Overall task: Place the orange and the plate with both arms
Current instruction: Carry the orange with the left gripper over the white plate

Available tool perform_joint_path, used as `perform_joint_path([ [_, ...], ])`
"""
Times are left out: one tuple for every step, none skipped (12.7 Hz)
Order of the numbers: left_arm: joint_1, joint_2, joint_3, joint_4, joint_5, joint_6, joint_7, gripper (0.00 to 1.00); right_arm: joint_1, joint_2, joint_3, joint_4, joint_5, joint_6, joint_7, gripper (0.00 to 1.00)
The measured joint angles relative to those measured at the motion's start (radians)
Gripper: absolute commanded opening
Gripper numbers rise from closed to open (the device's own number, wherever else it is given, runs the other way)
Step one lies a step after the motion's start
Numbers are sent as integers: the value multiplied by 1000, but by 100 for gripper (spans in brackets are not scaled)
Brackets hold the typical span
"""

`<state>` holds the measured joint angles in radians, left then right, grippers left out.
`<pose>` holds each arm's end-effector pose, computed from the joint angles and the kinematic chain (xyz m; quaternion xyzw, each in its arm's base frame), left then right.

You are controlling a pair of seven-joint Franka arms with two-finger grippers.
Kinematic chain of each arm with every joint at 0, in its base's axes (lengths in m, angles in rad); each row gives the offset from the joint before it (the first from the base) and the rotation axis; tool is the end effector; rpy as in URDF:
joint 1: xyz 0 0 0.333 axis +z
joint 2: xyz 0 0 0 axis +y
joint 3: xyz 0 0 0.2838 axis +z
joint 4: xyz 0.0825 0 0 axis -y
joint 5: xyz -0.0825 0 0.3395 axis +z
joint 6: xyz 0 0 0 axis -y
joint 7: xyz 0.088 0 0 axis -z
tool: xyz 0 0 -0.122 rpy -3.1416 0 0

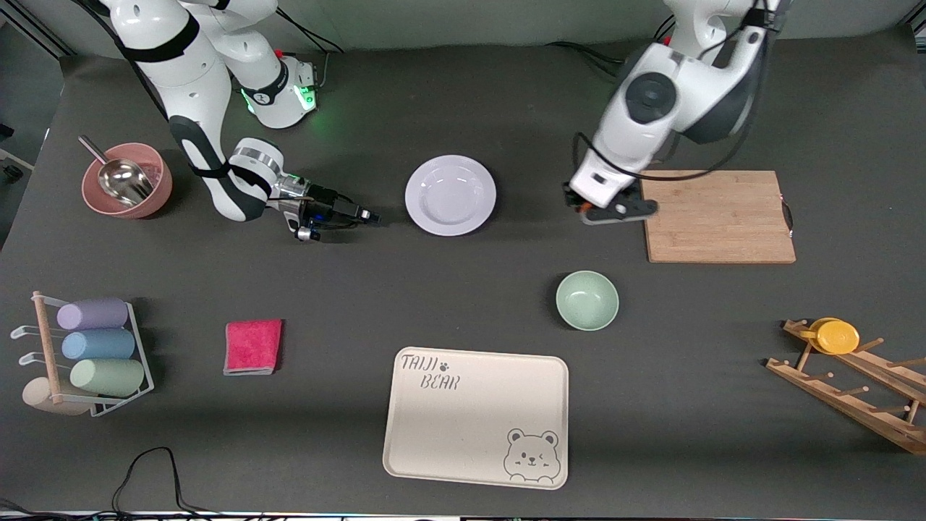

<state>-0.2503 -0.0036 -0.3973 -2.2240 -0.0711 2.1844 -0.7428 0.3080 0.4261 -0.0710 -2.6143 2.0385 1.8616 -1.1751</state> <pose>0.3850 -0.2956 0.3523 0.9971 0.0685 -0.0318 0.0099 0.3333 0.1604 0.1114 -0.7668 0.2123 0.0105 0.6056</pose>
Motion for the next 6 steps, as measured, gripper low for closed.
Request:
perform_joint_path([
  [-58, 31, 0, 56, 0, -22, -82, 0, -1, 0, 0, 0, 0, -8, 0, 100],
  [-114, 74, 0, 119, 0, -33, -164, 0, -1, 1, -1, 0, 0, -29, -2, 100],
  [-165, 125, 0, 183, 0, -34, -238, 0, -1, 1, -1, 0, 0, -45, -4, 100],
  [-211, 178, 1, 241, 1, -34, -300, 0, -1, 2, -1, -1, 0, -55, -9, 100],
  [-258, 233, 1, 292, 8, -34, -358, 0, -1, 4, -1, -1, 0, -59, -25, 100],
  [-304, 289, 2, 335, 25, -28, -415, 0, -1, 10, -1, -2, 0, -65, -43, 100],
])
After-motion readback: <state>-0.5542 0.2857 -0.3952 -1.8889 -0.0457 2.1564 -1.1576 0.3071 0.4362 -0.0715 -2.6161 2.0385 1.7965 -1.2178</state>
